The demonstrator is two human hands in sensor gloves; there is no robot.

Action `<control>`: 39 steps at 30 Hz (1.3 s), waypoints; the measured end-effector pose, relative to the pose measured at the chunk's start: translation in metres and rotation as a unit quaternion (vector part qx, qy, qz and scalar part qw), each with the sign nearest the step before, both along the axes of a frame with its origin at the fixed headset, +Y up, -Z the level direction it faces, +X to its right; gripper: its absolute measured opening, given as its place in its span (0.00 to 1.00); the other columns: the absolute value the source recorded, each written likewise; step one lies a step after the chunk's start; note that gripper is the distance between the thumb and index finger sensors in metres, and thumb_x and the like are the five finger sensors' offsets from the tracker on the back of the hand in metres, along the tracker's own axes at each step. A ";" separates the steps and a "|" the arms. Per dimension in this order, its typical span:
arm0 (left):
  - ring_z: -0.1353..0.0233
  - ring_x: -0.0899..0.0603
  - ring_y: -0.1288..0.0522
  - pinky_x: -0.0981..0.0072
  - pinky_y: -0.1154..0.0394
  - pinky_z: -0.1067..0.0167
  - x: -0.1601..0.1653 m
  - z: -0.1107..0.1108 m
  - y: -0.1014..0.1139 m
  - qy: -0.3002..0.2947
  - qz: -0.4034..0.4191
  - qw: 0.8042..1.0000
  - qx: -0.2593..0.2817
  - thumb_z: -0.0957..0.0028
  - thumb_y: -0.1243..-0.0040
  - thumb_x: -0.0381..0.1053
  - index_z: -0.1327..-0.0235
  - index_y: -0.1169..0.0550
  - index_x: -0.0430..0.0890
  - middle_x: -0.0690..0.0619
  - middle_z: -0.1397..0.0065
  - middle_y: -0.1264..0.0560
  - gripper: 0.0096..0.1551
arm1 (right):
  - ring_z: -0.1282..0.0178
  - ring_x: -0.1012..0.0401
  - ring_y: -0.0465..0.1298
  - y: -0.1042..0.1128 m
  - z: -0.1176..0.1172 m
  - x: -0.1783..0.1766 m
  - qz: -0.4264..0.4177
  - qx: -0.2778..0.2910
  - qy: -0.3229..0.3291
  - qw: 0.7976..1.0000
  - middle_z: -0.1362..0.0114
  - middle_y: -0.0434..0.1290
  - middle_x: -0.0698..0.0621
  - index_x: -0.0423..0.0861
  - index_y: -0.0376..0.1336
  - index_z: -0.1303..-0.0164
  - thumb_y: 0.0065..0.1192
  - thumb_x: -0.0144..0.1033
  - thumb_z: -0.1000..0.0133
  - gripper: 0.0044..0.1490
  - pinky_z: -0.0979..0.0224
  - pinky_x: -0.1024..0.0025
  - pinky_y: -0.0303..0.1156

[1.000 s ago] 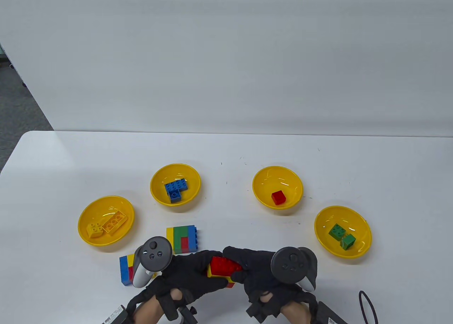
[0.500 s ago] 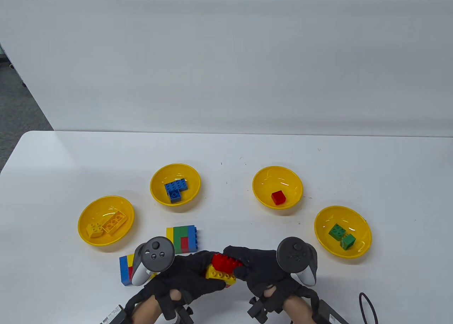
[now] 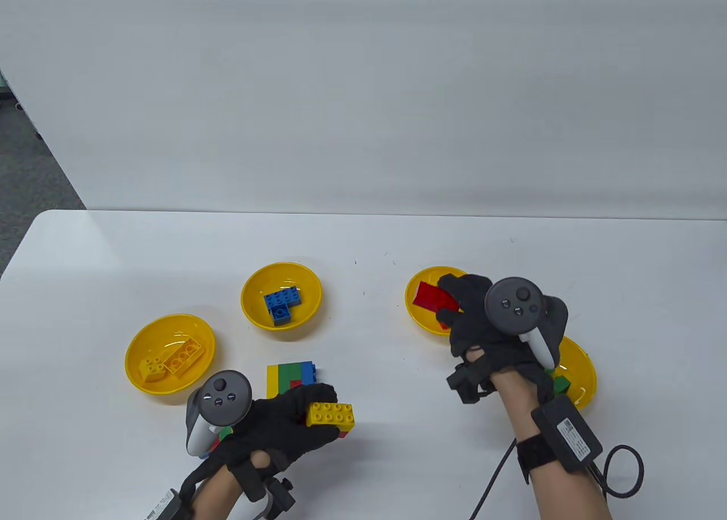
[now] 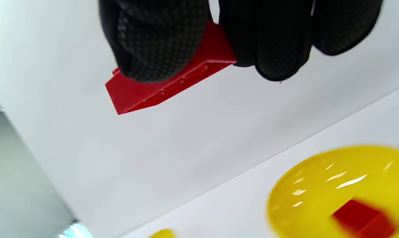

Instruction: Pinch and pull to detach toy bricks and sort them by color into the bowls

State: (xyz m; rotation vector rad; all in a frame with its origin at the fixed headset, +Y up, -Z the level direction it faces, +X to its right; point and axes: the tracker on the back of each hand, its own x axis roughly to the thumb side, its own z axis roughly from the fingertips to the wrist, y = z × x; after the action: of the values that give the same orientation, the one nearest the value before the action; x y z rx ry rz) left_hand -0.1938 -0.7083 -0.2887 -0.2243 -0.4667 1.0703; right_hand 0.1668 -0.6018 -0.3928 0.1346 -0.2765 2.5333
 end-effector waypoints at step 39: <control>0.32 0.30 0.21 0.36 0.22 0.40 -0.001 0.014 -0.001 0.101 0.164 0.981 0.025 0.57 0.17 0.62 0.33 0.21 0.52 0.37 0.26 0.26 0.39 | 0.32 0.33 0.70 -0.057 0.097 -0.066 -0.220 -0.066 0.258 0.938 0.23 0.59 0.30 0.35 0.54 0.25 0.70 0.44 0.55 0.52 0.37 0.25 0.64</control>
State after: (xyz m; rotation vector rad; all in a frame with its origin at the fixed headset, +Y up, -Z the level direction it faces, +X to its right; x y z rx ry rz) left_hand -0.1952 -0.7089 -0.2749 0.0092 -0.3531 1.3861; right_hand 0.1008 -0.6592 -0.2962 0.6032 0.0713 1.9769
